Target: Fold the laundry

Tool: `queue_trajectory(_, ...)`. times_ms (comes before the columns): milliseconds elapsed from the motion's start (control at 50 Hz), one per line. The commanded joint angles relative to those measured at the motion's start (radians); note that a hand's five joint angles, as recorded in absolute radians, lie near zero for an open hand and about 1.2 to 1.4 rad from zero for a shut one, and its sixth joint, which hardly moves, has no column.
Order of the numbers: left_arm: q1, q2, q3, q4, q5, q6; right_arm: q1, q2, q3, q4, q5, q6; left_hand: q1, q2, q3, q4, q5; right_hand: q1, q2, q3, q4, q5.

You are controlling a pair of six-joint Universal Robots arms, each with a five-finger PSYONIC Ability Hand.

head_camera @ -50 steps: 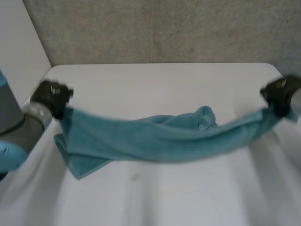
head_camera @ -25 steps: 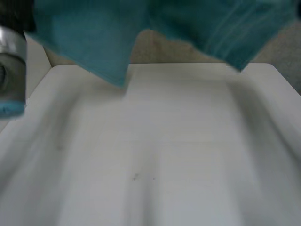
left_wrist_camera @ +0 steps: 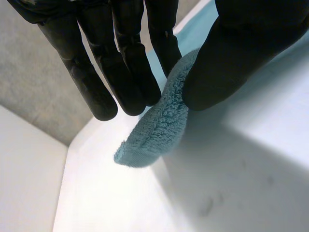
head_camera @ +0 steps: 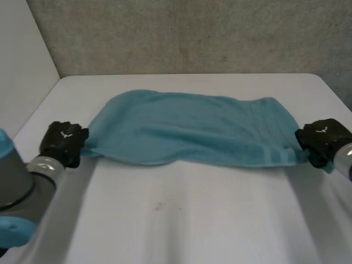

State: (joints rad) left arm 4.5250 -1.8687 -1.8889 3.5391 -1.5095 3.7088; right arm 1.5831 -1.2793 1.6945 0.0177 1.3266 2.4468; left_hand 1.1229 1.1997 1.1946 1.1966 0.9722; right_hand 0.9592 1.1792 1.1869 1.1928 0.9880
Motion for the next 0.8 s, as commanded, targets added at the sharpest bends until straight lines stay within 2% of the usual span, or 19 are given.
queue_trajectory(20, 0.094, 0.272, -0.032, -0.388, 0.006, 0.049, -0.112, -0.166, 0.013, 0.367, 0.006, -0.26, 0.273, 0.197, 0.202, 0.2, 0.25, 0.437, 0.217, 0.209, 0.203, 0.234)
queue_trajectory(60, 0.1, 0.316, -0.042, -0.446, 0.009, 0.063, -0.17, -0.201, 0.03, 0.462, -0.003, -0.357, 0.273, 0.197, 0.202, 0.2, 0.25, 0.437, 0.217, 0.209, 0.203, 0.234)
queue_trajectory(100, 0.101, 0.359, -0.061, -0.474, 0.034, 0.091, -0.195, -0.212, 0.025, 0.481, -0.009, -0.391, 0.273, 0.197, 0.202, 0.2, 0.25, 0.437, 0.217, 0.209, 0.203, 0.234)
queue_trajectory(220, 0.101, 0.353, -0.085, -0.457, 0.081, 0.141, -0.19, -0.209, 0.022, 0.38, -0.014, -0.356, 0.273, 0.197, 0.202, 0.2, 0.25, 0.437, 0.217, 0.209, 0.203, 0.234)
queue_trajectory(260, 0.1, 0.288, -0.07, -0.421, 0.083, 0.138, -0.172, -0.183, 0.031, 0.331, -0.015, -0.327, 0.273, 0.197, 0.202, 0.2, 0.25, 0.437, 0.217, 0.209, 0.203, 0.234)
queue_trajectory(360, 0.065, 0.074, 0.017, -0.335, 0.061, 0.152, -0.106, 0.012, -0.016, 0.217, 0.019, -0.281, 0.273, 0.197, 0.202, 0.2, 0.25, 0.437, 0.217, 0.209, 0.203, 0.234)
queue_trajectory(420, 0.039, -0.039, 0.109, -0.304, 0.052, 0.151, -0.046, 0.061, -0.079, 0.194, 0.069, -0.265, 0.273, 0.197, 0.202, 0.2, 0.25, 0.437, 0.217, 0.209, 0.203, 0.234)
queue_trajectory(520, 0.0, -0.158, 0.31, -0.273, 0.032, 0.148, 0.052, 0.132, -0.276, 0.157, 0.202, -0.22, 0.273, 0.197, 0.202, 0.2, 0.25, 0.437, 0.217, 0.209, 0.203, 0.234)
queue_trajectory(660, -0.067, -0.233, 0.746, -0.195, -0.004, 0.14, 0.129, 0.202, -0.66, 0.044, 0.267, -0.121, 0.273, 0.197, 0.202, 0.2, 0.25, 0.437, 0.217, 0.209, 0.203, 0.234)
queue_trajectory(720, -0.083, -0.213, 0.902, -0.065, -0.043, 0.141, 0.146, 0.193, -0.818, -0.063, 0.29, -0.011, 0.273, 0.197, 0.202, 0.2, 0.25, 0.437, 0.217, 0.209, 0.203, 0.234)
queue_trajectory(800, -0.086, -0.161, 0.991, 0.125, -0.115, 0.145, 0.146, 0.127, -0.865, -0.16, 0.299, 0.072, 0.273, 0.197, 0.202, 0.2, 0.25, 0.437, 0.217, 0.209, 0.203, 0.234)
